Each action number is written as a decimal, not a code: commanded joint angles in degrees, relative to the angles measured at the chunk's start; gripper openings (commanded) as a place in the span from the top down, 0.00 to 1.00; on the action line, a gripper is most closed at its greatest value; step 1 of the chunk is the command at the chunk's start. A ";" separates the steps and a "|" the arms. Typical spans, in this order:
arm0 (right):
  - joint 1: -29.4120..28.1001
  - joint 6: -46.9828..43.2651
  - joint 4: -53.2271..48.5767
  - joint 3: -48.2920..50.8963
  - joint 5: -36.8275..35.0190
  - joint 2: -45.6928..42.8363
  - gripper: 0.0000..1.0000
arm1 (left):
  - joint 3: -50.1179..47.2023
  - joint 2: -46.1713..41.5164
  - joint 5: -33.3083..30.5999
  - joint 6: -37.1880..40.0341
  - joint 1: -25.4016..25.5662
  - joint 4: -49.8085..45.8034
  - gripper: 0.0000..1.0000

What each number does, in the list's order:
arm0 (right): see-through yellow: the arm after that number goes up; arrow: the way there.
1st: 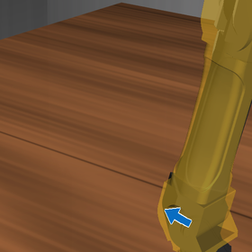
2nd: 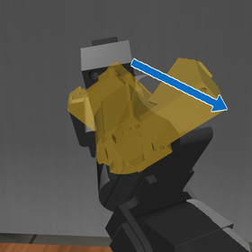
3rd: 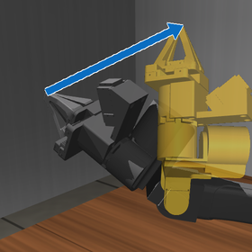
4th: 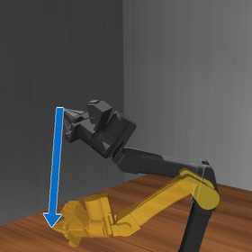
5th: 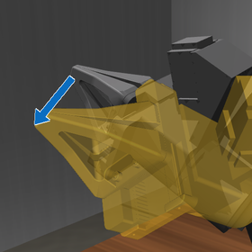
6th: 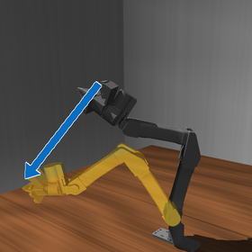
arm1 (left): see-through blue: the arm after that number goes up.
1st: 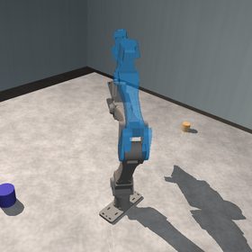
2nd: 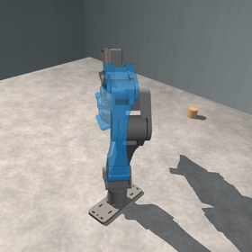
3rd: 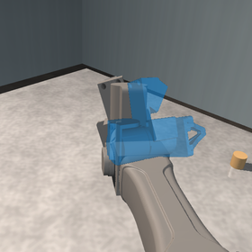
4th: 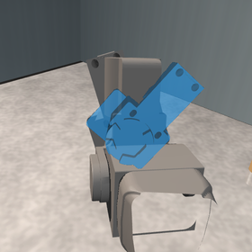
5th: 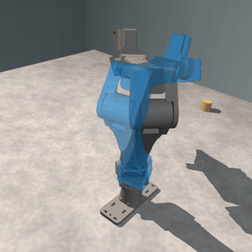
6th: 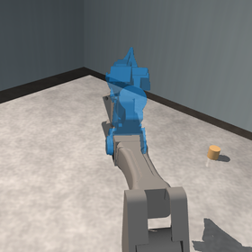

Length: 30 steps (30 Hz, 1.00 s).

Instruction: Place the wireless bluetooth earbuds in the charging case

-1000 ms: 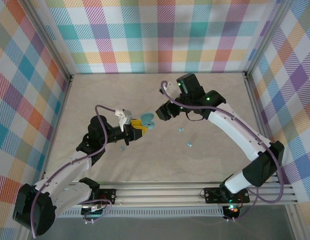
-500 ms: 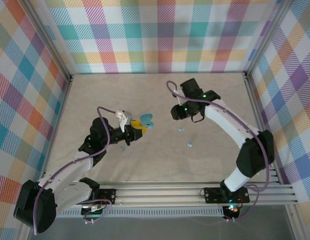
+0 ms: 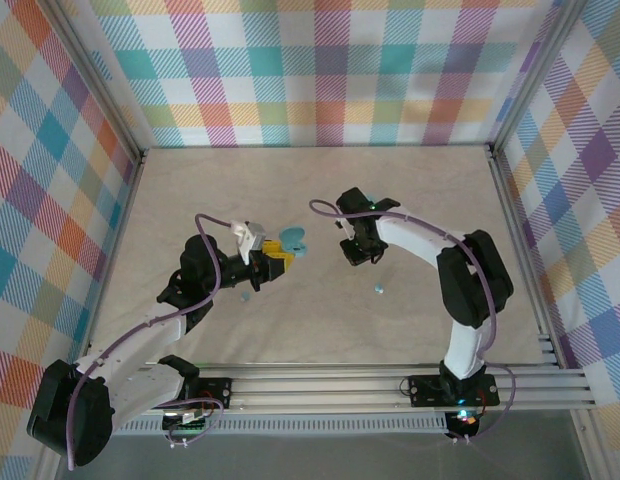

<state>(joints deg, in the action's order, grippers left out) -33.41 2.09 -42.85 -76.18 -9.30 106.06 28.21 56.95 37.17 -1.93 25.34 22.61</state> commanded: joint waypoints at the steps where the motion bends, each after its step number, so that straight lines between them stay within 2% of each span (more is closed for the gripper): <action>1: 0.14 -1.46 0.48 -0.26 -1.81 1.70 0.77 | 1.41 0.43 0.44 1.14 -0.03 0.59 0.90; 10: 0.10 -3.13 0.49 -1.61 -4.52 4.83 0.77 | 1.57 0.70 0.45 1.31 -0.04 0.57 0.90; 30: 0.01 -4.59 0.29 -3.58 -4.94 7.21 0.73 | 1.59 1.19 0.35 1.76 -0.04 -0.11 0.90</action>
<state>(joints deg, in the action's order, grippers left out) -33.41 -1.39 -42.02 -78.63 -13.56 111.90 28.23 57.95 37.17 -1.65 25.34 22.55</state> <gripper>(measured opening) 0.271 0.273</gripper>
